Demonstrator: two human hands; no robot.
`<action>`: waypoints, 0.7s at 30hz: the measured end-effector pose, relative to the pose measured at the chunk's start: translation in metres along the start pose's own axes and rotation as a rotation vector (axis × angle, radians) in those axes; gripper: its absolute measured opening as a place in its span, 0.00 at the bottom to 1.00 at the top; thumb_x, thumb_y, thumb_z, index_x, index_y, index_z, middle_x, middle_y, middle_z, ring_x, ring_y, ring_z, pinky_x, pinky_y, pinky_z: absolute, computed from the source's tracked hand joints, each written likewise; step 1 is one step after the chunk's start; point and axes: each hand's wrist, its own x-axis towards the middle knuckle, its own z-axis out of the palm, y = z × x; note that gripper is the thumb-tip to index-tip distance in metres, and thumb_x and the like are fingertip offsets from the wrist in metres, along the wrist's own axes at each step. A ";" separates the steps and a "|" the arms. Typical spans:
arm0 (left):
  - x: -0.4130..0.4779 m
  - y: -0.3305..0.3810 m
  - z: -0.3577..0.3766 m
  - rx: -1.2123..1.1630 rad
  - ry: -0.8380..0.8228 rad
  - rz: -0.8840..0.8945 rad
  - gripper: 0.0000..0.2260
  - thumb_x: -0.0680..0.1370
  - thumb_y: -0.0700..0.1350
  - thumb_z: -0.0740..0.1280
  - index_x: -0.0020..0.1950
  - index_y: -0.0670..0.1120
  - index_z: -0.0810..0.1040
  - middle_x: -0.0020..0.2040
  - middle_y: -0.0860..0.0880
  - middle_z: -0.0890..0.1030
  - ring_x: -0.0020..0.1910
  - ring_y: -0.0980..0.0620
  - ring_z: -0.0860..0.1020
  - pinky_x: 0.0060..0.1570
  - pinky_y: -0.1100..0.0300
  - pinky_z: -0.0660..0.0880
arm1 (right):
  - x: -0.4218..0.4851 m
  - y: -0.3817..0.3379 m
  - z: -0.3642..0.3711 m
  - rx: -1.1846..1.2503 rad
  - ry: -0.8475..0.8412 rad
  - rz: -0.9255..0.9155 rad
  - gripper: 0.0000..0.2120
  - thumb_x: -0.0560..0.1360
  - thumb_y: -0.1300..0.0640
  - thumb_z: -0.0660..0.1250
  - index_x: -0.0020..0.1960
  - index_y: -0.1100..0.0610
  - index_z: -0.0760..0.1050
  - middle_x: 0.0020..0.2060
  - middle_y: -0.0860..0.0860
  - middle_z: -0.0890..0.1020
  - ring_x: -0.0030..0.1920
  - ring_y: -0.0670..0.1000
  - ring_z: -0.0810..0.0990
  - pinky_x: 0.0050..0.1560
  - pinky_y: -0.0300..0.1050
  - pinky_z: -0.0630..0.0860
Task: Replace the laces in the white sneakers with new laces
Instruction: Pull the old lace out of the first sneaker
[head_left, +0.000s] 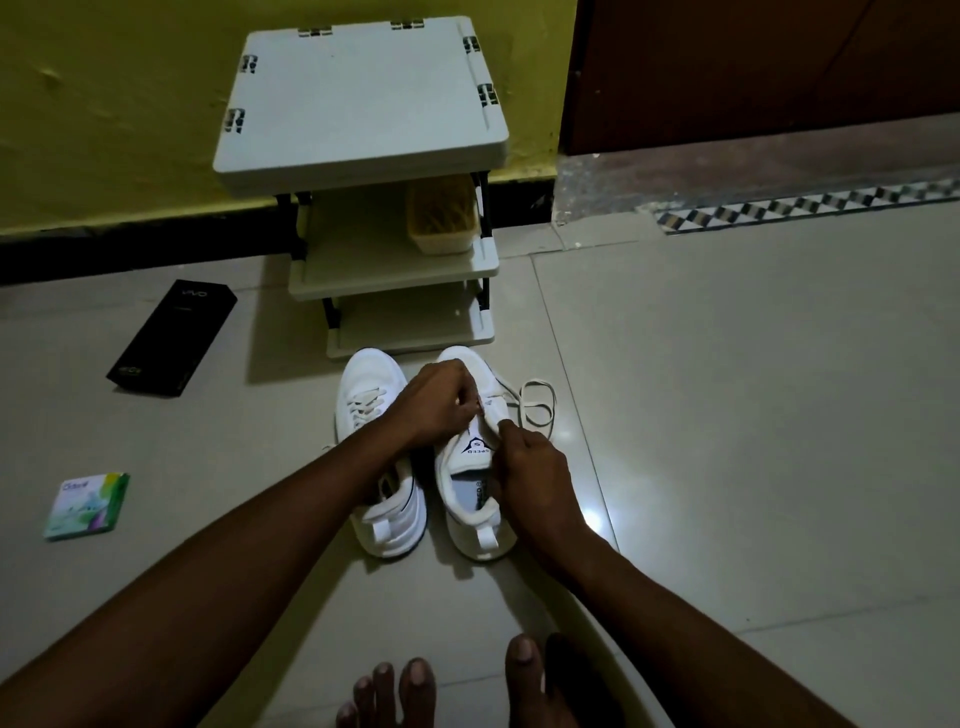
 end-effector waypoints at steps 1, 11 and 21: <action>0.000 -0.002 0.000 -0.035 0.023 -0.031 0.04 0.75 0.40 0.68 0.40 0.46 0.80 0.43 0.54 0.82 0.47 0.51 0.80 0.48 0.54 0.77 | 0.000 0.000 0.000 0.000 0.000 -0.007 0.18 0.65 0.68 0.70 0.55 0.65 0.76 0.42 0.63 0.81 0.41 0.65 0.80 0.37 0.48 0.70; -0.003 -0.009 -0.012 -0.180 0.112 -0.071 0.07 0.78 0.49 0.71 0.42 0.49 0.77 0.38 0.52 0.81 0.40 0.53 0.80 0.40 0.58 0.74 | 0.001 0.000 0.003 0.003 -0.012 0.003 0.18 0.61 0.69 0.73 0.50 0.64 0.77 0.36 0.61 0.80 0.35 0.63 0.79 0.33 0.43 0.65; 0.002 0.010 -0.025 0.299 -0.158 0.108 0.07 0.78 0.43 0.68 0.55 0.49 0.82 0.53 0.50 0.77 0.58 0.49 0.76 0.47 0.56 0.71 | -0.002 -0.002 -0.003 -0.021 -0.015 -0.012 0.19 0.68 0.67 0.69 0.58 0.64 0.75 0.45 0.63 0.81 0.45 0.64 0.79 0.39 0.46 0.66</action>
